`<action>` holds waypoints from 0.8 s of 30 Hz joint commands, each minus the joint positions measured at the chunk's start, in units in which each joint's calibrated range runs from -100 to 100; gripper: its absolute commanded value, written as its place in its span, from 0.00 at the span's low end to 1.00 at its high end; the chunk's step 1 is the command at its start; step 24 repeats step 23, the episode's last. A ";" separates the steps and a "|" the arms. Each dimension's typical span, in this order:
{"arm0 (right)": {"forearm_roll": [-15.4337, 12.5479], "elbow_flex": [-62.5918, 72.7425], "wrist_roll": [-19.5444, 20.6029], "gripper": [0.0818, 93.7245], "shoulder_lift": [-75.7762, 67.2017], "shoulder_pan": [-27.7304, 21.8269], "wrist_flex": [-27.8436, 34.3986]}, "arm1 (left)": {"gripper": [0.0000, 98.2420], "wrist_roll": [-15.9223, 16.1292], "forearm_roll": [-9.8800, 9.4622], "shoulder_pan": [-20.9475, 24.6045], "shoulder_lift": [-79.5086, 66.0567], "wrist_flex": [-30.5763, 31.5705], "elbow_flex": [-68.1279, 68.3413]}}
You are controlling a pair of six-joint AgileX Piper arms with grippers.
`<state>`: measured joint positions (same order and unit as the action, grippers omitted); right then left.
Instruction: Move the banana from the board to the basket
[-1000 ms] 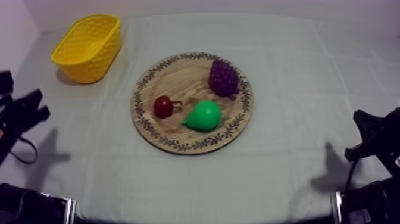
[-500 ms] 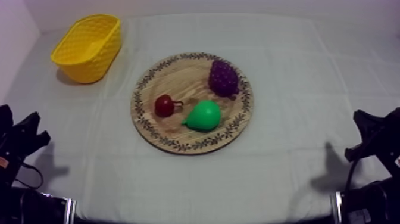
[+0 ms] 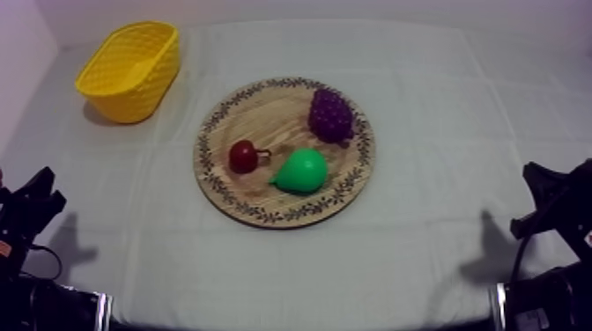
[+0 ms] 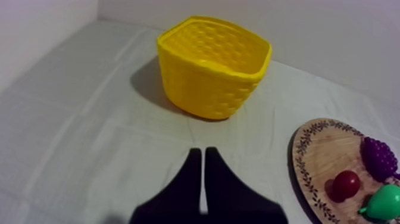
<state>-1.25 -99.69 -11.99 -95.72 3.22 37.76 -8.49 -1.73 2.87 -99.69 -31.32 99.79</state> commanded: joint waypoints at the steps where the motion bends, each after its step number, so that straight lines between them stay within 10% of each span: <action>1: 0.01 0.03 0.00 0.00 -0.03 0.07 -0.02 | 0.00 -0.21 -0.03 -0.01 -0.09 0.05 -0.02; 24: 0.01 0.03 0.00 0.00 -0.03 0.07 -0.02 | 0.00 -0.90 -0.05 -0.01 -0.14 0.04 -0.02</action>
